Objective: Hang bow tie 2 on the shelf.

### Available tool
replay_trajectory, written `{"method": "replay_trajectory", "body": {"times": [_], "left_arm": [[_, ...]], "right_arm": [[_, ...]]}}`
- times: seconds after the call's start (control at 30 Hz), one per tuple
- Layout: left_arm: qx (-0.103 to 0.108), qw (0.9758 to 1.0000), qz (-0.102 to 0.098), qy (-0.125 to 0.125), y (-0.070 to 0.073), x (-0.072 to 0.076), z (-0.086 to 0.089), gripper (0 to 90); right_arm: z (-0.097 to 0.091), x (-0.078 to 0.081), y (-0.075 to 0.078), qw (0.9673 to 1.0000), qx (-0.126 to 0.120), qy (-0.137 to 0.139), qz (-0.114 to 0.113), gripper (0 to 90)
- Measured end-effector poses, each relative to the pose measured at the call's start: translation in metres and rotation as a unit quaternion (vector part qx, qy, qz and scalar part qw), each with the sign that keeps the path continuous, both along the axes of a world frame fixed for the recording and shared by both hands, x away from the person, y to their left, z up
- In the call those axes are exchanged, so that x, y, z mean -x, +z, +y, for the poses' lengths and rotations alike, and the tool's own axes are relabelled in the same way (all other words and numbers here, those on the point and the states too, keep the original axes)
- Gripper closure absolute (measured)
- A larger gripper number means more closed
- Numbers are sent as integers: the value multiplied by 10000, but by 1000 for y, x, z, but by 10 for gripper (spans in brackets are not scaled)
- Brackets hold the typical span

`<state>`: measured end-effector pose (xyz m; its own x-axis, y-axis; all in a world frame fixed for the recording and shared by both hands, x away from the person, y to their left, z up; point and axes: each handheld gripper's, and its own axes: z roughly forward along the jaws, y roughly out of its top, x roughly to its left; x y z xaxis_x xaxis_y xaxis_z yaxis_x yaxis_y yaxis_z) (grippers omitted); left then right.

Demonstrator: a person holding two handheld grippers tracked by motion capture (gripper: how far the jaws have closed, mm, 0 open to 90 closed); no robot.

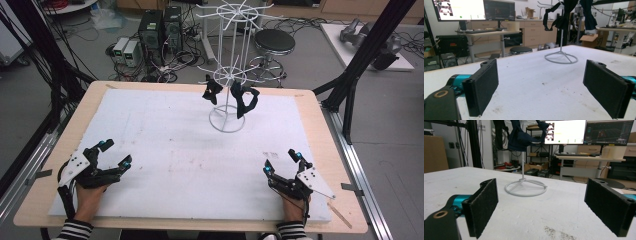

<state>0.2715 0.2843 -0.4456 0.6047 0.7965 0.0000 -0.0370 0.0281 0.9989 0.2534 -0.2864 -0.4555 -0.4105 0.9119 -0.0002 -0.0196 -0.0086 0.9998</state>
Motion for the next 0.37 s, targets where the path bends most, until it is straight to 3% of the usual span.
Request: {"method": "replay_trajectory", "body": {"times": [0.23,0.37], "left_arm": [[39,9999,102,120,-9,-1,-4,133],[28,9998,40,175,-10,0,-3,133]], "right_arm": [[1,0,0,10000,95,-9,-23,112],[2,0,0,9999,162,4,-49,112]]}}
